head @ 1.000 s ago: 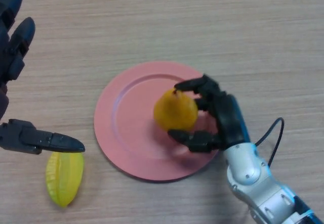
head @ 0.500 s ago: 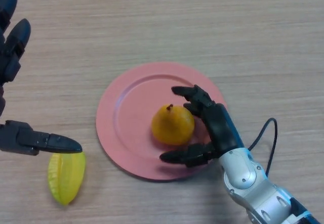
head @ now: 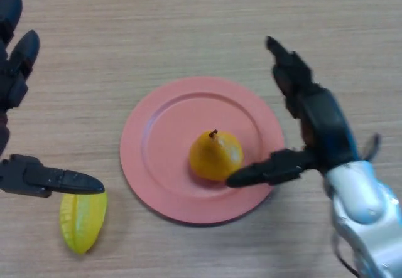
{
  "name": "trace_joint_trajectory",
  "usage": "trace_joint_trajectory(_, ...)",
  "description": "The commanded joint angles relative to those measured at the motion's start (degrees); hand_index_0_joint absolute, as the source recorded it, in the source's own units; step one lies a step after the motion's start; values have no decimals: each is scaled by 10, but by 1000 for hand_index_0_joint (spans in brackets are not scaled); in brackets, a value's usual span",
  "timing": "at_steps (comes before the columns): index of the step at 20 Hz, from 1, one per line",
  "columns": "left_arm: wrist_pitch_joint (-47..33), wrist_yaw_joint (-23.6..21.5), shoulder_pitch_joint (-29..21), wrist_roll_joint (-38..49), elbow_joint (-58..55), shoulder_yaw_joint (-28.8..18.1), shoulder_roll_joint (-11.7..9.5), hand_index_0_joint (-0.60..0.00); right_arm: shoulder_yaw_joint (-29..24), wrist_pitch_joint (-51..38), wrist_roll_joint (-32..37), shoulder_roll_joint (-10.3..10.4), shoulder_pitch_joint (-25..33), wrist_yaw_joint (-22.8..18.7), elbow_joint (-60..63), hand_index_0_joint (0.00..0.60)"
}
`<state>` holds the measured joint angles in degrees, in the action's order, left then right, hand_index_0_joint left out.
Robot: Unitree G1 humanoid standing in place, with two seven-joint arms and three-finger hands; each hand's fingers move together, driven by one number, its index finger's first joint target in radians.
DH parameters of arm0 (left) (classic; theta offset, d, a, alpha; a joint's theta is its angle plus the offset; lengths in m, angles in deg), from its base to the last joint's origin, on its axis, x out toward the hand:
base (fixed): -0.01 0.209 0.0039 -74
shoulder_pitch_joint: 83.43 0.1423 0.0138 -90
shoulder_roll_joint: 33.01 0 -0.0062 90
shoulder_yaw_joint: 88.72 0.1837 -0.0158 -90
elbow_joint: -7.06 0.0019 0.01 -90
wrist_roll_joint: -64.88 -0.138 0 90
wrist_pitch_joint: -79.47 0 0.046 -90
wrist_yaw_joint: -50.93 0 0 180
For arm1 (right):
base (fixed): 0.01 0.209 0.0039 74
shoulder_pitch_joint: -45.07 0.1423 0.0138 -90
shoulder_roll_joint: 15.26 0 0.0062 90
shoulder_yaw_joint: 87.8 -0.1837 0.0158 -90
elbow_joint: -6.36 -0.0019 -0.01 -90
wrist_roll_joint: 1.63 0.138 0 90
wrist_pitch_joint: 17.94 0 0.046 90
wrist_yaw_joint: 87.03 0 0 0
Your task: Pick up the yellow pear and place it on the plate
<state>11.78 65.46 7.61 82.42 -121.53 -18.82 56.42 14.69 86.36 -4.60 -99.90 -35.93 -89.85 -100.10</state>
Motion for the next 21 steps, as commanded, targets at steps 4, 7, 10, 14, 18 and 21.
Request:
trace_joint_trajectory(4,-50,7,-6,5,-16,-7,-13,0,-132,11,30,-14,-60,60,-182,0)
trace_joint_trajectory(7,-30,16,-6,23,-10,-21,-17,0,-171,50,53,-25,-98,73,-243,0)
trace_joint_trajectory(10,-40,30,-10,7,1,-19,-21,0,-194,100,56,-32,-92,83,-287,0)
trace_joint_trajectory(14,-90,10,-20,-17,29,-9,-23,0,-187,115,40,-32,-92,97,-305,0)
trace_joint_trajectory(18,-85,0,-26,-51,25,4,-25,0,-195,121,46,-33,-99,120,-319,0)
trace_joint_trajectory(21,-92,-9,-34,-67,33,17,-22,0,-200,115,50,-33,-106,135,-316,0)
